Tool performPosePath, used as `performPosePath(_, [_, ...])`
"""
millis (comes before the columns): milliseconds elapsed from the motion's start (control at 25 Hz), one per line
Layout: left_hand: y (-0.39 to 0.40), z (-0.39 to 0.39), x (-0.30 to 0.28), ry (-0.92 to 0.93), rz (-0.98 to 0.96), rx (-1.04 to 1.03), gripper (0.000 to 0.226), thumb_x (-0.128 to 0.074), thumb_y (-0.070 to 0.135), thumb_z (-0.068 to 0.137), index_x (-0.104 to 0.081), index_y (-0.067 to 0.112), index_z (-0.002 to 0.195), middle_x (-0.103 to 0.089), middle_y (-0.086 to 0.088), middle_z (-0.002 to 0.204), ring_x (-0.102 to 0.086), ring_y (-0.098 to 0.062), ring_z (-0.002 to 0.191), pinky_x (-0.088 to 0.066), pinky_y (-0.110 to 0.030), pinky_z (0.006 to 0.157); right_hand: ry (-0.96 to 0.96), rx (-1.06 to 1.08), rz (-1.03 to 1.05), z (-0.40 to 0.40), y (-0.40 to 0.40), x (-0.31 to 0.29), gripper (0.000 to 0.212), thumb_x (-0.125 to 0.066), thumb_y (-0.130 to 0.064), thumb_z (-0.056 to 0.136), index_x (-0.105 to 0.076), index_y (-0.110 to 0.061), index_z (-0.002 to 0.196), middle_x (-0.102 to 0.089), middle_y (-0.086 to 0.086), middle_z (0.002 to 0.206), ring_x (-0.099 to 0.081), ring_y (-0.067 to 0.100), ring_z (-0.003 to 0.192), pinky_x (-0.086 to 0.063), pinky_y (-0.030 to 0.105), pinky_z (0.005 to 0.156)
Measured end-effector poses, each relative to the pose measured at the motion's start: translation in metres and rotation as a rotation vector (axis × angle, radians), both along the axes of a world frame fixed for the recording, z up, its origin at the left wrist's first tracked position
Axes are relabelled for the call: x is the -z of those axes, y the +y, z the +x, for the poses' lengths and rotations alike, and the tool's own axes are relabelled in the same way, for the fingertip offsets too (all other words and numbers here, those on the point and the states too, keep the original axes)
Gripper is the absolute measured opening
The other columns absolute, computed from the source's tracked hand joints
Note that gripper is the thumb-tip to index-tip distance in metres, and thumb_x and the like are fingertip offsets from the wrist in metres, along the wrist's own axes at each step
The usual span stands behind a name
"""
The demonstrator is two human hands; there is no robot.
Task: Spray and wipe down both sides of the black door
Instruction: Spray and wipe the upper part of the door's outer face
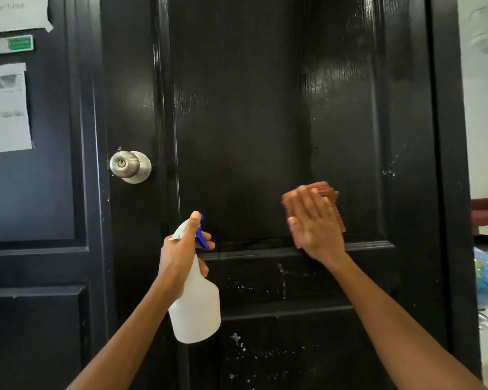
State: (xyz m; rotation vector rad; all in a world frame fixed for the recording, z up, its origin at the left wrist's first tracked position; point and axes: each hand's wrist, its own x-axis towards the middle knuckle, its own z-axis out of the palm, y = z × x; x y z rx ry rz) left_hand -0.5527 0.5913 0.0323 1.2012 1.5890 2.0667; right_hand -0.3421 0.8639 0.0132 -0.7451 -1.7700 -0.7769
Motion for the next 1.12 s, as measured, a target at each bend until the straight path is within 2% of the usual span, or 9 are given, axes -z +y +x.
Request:
performPosePath(120, [-0.001,0.0,0.003,0.01,0.005,0.001,0.071,-0.052,0.072,0.082,-0.07,0.006,0.099,-0.075,-0.012,0.092,-0.058,-0.02,0.046,-0.054,-0.031,0.048,0.375,0.021,-0.286,0.036,0.015,-0.004,0.067,-0.009,-0.051,0.109,0.005,-0.018,0.165,0.008,0.006,0.173,0.006,0.027,0.16,-0.006,0.053,0.129])
performPosePath(240, [-0.008,-0.003,0.003,0.046,0.005,-0.021,0.072,-0.05,0.073,0.079,-0.07,0.007,0.098,-0.074,-0.012,0.092,-0.058,-0.019,0.046,-0.052,-0.029,0.046,0.659,0.012,-0.438,-0.001,-0.01,-0.014,0.069,-0.007,-0.052,0.109,0.002,-0.014,0.165,0.003,0.012,0.173,0.002,0.034,0.159,-0.01,0.059,0.126])
performPosePath(320, [-0.013,-0.009,0.005,0.054,0.011,-0.033,0.07,-0.049,0.072,0.08,-0.069,0.009,0.101,-0.074,-0.012,0.093,-0.058,-0.019,0.046,-0.052,-0.028,0.045,0.591,-0.013,-0.394,-0.039,-0.034,-0.02,0.069,-0.009,-0.053,0.109,0.002,-0.013,0.165,0.004,0.014,0.173,0.003,0.036,0.159,-0.007,0.059,0.126])
performPosePath(440, [-0.019,-0.02,0.012,0.057,0.001,-0.074,0.067,-0.048,0.072,0.08,-0.068,0.011,0.101,-0.074,-0.012,0.093,-0.058,-0.021,0.047,-0.053,-0.028,0.045,0.276,-0.082,-0.201,-0.099,-0.063,-0.017,0.069,-0.016,-0.053,0.11,0.001,-0.016,0.166,0.009,0.009,0.173,0.005,0.032,0.159,0.004,0.05,0.129])
performPosePath(560, [-0.024,-0.028,0.028,0.043,-0.056,-0.135,0.066,-0.047,0.072,0.084,-0.068,0.012,0.099,-0.074,-0.009,0.093,-0.059,-0.023,0.048,-0.053,-0.029,0.047,-0.073,-0.146,-0.004,-0.129,-0.075,0.002,0.069,-0.031,-0.051,0.11,-0.009,-0.018,0.166,0.001,0.006,0.173,0.001,0.03,0.16,0.0,0.046,0.129])
performPosePath(680, [-0.025,-0.033,0.048,0.007,-0.115,-0.177,0.063,-0.049,0.071,0.089,-0.069,0.011,0.098,-0.075,-0.009,0.091,-0.061,-0.024,0.051,-0.054,-0.03,0.049,-0.283,-0.162,0.116,-0.117,-0.066,0.031,0.066,-0.032,-0.05,0.111,-0.012,-0.021,0.166,-0.004,0.004,0.174,-0.001,0.027,0.16,-0.005,0.046,0.13])
performPosePath(800, [-0.022,-0.036,0.064,-0.014,-0.143,-0.161,0.065,-0.051,0.071,0.088,-0.07,0.01,0.096,-0.074,-0.012,0.09,-0.061,-0.023,0.051,-0.052,-0.03,0.05,-0.167,-0.147,0.047,-0.095,-0.055,0.06,0.068,-0.037,-0.049,0.109,-0.013,-0.02,0.166,-0.003,0.005,0.174,-0.002,0.027,0.16,-0.007,0.047,0.129])
performPosePath(1000, [-0.017,-0.036,0.065,0.017,-0.159,-0.145,0.064,-0.049,0.07,0.089,-0.07,0.011,0.097,-0.075,-0.012,0.087,-0.061,-0.017,0.049,-0.051,-0.026,0.046,0.4,-0.052,-0.343,-0.071,-0.051,0.103,0.07,-0.026,-0.047,0.109,-0.001,-0.014,0.166,0.006,0.01,0.173,0.004,0.031,0.16,-0.007,0.056,0.128])
performPosePath(1120, [-0.014,-0.034,0.058,0.072,-0.151,-0.126,0.07,-0.046,0.07,0.09,-0.069,0.004,0.092,-0.072,-0.012,0.079,-0.061,-0.014,0.049,-0.051,-0.023,0.046,0.4,-0.082,-0.395,-0.076,-0.055,0.11,0.071,-0.025,-0.047,0.109,0.0,-0.013,0.165,0.007,0.01,0.173,0.004,0.033,0.159,-0.007,0.058,0.127])
